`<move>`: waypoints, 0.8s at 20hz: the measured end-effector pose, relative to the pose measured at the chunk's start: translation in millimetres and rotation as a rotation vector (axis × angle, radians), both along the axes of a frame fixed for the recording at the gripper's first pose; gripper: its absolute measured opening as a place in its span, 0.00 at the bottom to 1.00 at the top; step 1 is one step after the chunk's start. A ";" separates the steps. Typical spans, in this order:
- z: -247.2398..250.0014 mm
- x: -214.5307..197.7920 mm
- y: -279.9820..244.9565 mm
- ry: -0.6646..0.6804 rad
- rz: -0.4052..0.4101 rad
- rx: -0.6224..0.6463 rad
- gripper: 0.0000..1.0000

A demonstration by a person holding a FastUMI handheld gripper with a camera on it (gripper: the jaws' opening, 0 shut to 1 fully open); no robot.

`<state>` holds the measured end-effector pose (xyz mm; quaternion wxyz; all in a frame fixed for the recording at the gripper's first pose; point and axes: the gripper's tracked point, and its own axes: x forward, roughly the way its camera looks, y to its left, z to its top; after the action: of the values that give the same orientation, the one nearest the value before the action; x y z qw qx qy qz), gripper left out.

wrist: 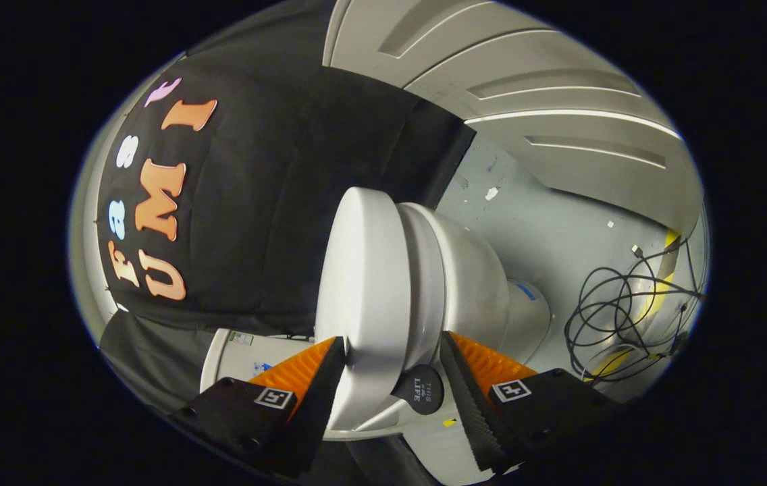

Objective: Open the toilet lid.

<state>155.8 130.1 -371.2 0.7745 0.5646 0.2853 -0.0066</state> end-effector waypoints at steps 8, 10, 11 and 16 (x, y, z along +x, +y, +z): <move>-4.1 -7.4 9.2 0.026 0.014 0.047 0.87; -3.1 -7.7 9.9 0.025 0.019 0.041 0.87; -0.9 -6.5 10.0 0.022 0.019 0.041 0.87; -1.6 -6.1 7.9 0.018 0.025 0.065 0.76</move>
<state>149.7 137.9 -372.8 0.7531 0.5857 0.2996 0.0073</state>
